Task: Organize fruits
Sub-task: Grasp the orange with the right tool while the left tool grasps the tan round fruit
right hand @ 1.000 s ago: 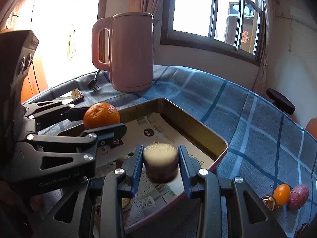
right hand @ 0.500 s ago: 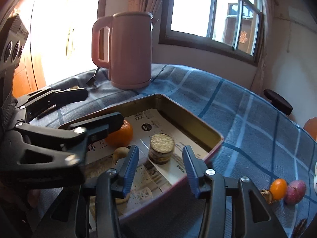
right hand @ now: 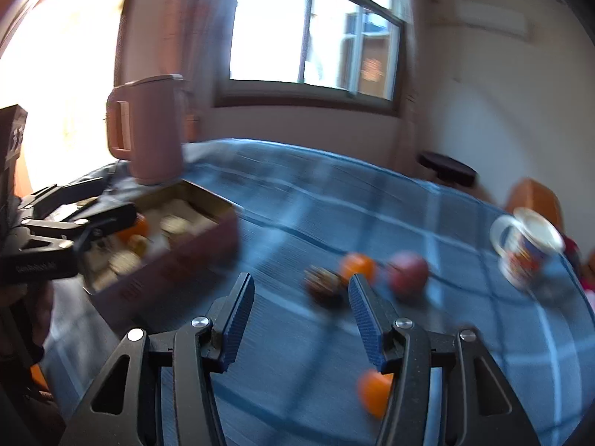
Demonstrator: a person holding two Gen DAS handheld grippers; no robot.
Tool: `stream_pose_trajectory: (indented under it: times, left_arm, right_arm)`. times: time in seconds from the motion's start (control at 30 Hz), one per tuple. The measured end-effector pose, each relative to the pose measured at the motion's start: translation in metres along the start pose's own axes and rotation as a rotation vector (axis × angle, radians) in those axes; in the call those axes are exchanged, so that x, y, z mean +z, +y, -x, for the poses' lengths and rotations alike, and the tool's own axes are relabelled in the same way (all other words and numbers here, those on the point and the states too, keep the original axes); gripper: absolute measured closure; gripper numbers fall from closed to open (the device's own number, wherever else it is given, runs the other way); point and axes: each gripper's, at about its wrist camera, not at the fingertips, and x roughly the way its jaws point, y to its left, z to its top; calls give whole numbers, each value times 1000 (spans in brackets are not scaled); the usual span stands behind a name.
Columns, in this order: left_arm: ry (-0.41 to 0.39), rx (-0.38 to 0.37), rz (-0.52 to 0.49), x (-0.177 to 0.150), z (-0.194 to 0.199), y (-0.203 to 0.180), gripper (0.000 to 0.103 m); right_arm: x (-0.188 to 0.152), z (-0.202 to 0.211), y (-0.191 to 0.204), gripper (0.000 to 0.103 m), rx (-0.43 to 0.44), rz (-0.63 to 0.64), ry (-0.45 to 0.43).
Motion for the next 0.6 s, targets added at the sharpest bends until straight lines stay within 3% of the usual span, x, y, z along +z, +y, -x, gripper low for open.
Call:
stream_pose_trajectory:
  times: [0.2,0.6]
  left_arm:
    - [41,-63,-67,-5,-8,-37,6]
    - [97,-98,-128,-8,-24,-67,6]
  right_arm:
    - [-29,8,-47,48,-77,-60,93]
    - [-45,-12,-54,48,25,-89,214]
